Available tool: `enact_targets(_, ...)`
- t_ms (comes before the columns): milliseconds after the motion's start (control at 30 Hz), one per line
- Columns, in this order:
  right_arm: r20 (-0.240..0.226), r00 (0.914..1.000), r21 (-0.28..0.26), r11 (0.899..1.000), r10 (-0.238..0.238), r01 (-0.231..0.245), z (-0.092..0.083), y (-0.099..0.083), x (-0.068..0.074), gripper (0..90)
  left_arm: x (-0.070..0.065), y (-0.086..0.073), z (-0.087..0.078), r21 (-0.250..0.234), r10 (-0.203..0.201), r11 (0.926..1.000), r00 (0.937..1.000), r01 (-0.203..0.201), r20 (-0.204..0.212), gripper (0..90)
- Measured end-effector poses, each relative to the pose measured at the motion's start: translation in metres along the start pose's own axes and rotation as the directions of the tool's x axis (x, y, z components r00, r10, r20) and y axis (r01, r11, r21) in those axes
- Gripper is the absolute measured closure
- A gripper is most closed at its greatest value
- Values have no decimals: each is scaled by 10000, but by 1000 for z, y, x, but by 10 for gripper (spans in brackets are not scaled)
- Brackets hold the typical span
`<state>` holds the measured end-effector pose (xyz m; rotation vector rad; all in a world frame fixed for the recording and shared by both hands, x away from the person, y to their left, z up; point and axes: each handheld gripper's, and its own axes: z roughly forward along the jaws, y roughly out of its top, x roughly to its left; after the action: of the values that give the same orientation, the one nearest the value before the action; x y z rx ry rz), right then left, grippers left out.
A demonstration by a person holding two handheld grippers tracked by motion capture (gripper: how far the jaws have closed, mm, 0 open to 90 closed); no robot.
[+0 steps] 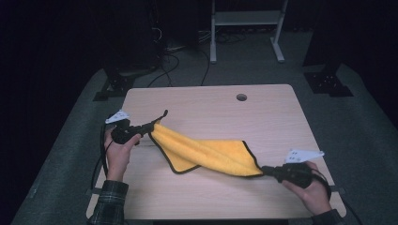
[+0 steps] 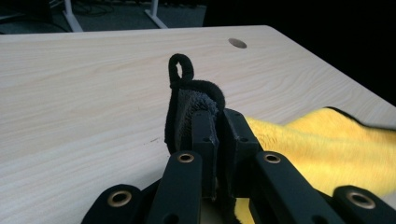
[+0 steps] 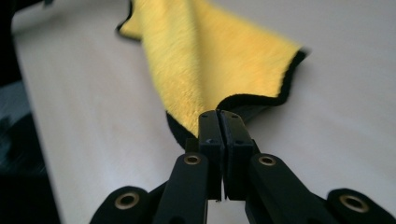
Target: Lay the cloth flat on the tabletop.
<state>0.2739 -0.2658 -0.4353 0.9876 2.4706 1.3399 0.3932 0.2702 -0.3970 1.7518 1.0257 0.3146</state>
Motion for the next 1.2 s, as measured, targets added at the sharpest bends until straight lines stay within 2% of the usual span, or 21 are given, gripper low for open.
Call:
enact_targets(100, -742, 9969, 928, 9951, -267, 336, 17, -11, 19, 870, 0, -1, 2, 136, -8, 9999, 10000, 7, 15, 836)
enact_targets(133, -742, 9969, 928, 9951, -267, 336, 17, -11, 19, 870, 0, -1, 2, 136, -8, 9999, 10000, 7, 15, 836)
enact_targets(167, -1101, 9931, 1125, 9922, -411, 536, 24, -13, 25, 862, 0, -1, 3, 258, 19, 9997, 10000, -20, 39, 835)
enact_targets(267, -1202, 9914, 976, 9932, -514, 633, 26, -9, 26, 807, 0, -2, 5, 317, 17, 9995, 10000, -18, 45, 833)
enact_targets(300, -1157, 9914, 617, 9958, -603, 678, 26, -2, 23, 739, 0, -2, 6, 387, 48, 9992, 9999, -51, 101, 833)
enact_targets(433, -820, 9948, 195, 9978, -610, 627, 26, 11, 13, 692, -1, -3, 8, 419, 52, 9991, 9999, -59, 164, 833)
enact_targets(467, -582, 9968, 62, 9985, -545, 549, 28, 18, 7, 684, -1, -3, 8, 488, 90, 9988, 9998, -98, 160, 833)
enact_targets(500, -6, 9989, -22, 9989, -466, 466, 35, 30, -7, 668, -1, -2, 9, 479, 94, 9988, 9998, -103, 172, 832)
enact_targets(533, -6, 9989, -22, 9989, -466, 466, 35, 30, -7, 668, -1, -2, 9, 479, 94, 9988, 9998, -103, 172, 832)
enact_targets(567, 320, 9991, -24, 9996, -267, 267, 43, 39, -21, 653, -2, -2, 9, 493, 90, 9987, 9998, -100, 194, 833)
enact_targets(600, 320, 9991, -24, 9996, -267, 267, 43, 39, -21, 653, -2, -2, 9, 493, 90, 9987, 9998, -100, 194, 832)
enact_targets(633, 561, 9984, 3, 10000, -39, 39, 55, 48, -38, 643, -2, -2, 10, 472, 97, 9988, 9997, -107, 209, 832)
enact_targets(667, 628, 9980, 29, 10000, 39, -41, 60, 51, -44, 637, -2, -2, 10, 474, 103, 9988, 9997, -113, 213, 832)
enact_targets(733, 633, 9978, 109, 9997, 193, -201, 67, 53, -50, 634, -2, -2, 10, 471, 105, 9988, 9997, -115, 211, 833)
enact_targets(767, 600, 9971, 158, 9987, 465, -475, 80, 56, -62, 624, -1, -2, 11, 449, 92, 9989, 9997, -103, 242, 833)
enact_targets(833, 550, 9967, 328, 9976, 594, -612, 93, 57, -69, 615, -1, -2, 12, 487, 76, 9988, 9996, -88, 266, 833)
enact_targets(933, 302, 9957, 360, 9954, 878, -888, 104, 56, -74, 609, -2, -2, 13, 522, 121, 9985, 9995, -137, 299, 833)
enact_targets(1000, 140, 9947, 648, 9927, 1014, -1021, 115, 54, -74, 609, -3, -1, 14, 524, 131, 9985, 9994, -148, 315, 833)
enact_targets(1033, 39, 9944, 847, 9908, 1058, -1057, 119, 52, -74, 628, -3, -1, 14, 535, 156, 9984, 9993, -174, 342, 833)
enact_targets(1100, -53, 9951, 1004, 9901, 988, -978, 124, 52, -74, 800, -4, -1, 15, 534, 146, 9984, 9993, -165, 349, 833)
enact_targets(1200, 17, 9958, 964, 9912, 914, -912, 121, 54, -73, 825, -5, 0, 15, 506, 205, 9985, 9992, -222, 333, 833)
